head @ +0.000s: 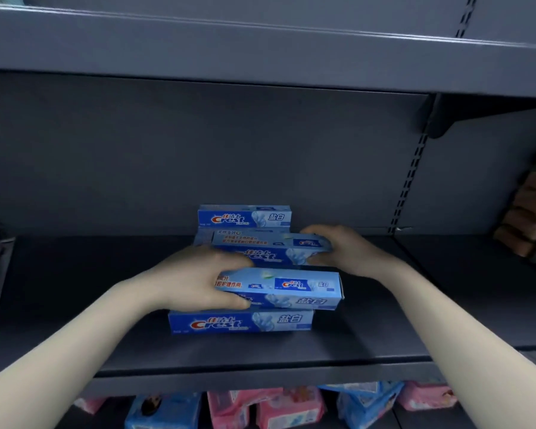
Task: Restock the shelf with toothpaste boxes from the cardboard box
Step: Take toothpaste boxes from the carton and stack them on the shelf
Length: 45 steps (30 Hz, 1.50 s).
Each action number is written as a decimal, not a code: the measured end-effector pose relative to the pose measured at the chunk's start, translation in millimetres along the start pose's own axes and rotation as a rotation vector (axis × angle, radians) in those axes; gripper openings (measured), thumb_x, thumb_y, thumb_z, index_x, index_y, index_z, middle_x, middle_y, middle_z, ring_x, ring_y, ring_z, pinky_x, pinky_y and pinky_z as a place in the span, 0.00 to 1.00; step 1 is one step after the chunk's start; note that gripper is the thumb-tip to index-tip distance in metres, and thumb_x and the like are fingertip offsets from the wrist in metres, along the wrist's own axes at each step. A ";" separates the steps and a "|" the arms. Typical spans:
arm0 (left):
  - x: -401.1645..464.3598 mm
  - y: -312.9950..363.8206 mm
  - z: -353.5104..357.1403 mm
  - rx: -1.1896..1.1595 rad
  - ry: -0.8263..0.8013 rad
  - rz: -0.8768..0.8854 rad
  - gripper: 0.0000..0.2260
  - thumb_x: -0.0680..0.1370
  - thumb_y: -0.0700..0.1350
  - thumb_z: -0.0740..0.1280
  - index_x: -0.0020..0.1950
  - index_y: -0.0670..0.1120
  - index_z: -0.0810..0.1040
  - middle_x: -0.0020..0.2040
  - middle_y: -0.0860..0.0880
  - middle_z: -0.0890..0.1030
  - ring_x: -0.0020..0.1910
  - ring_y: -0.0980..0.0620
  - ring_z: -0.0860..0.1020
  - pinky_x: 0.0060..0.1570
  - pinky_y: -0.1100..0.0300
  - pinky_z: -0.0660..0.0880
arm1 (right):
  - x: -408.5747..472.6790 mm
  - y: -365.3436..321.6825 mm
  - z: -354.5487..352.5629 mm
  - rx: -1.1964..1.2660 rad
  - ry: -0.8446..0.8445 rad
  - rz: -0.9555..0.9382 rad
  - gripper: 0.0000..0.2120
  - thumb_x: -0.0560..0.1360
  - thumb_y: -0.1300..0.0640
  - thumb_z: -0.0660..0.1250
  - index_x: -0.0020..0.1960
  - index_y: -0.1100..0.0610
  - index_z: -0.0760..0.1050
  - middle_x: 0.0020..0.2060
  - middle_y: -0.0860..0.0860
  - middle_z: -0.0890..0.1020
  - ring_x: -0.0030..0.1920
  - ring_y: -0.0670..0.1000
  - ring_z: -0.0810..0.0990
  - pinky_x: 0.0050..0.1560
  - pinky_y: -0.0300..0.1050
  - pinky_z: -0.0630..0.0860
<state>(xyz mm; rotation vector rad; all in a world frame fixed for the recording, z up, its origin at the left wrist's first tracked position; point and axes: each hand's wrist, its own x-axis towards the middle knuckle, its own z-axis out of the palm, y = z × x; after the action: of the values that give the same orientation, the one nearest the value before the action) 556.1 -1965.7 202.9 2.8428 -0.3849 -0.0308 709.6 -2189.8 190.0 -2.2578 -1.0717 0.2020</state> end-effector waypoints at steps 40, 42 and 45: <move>37.9 -44.6 6.5 -0.091 -0.014 0.086 0.12 0.73 0.56 0.69 0.52 0.54 0.75 0.44 0.60 0.79 0.43 0.62 0.76 0.42 0.61 0.74 | 77.1 36.0 38.9 -0.178 0.324 0.159 0.22 0.66 0.52 0.76 0.58 0.55 0.75 0.51 0.53 0.74 0.49 0.48 0.72 0.47 0.37 0.65; 38.6 -46.5 6.7 -0.093 -0.008 0.086 0.11 0.73 0.56 0.69 0.51 0.54 0.74 0.43 0.61 0.79 0.42 0.63 0.76 0.40 0.64 0.73 | 79.0 35.6 39.4 -0.185 0.332 0.155 0.23 0.67 0.53 0.76 0.59 0.56 0.75 0.53 0.53 0.75 0.49 0.46 0.71 0.48 0.36 0.65; 39.2 -48.1 7.1 -0.096 -0.001 0.083 0.10 0.72 0.56 0.69 0.49 0.57 0.73 0.40 0.64 0.76 0.40 0.65 0.75 0.38 0.69 0.70 | 83.2 34.6 41.0 -0.185 0.340 0.163 0.24 0.67 0.52 0.75 0.61 0.56 0.74 0.56 0.54 0.75 0.53 0.49 0.73 0.49 0.36 0.65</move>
<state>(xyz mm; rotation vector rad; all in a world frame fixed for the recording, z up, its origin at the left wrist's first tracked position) 606.0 -1933.2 183.6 2.7295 -0.4878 -0.0336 771.0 -2125.1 147.0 -2.4326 -0.7535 -0.2181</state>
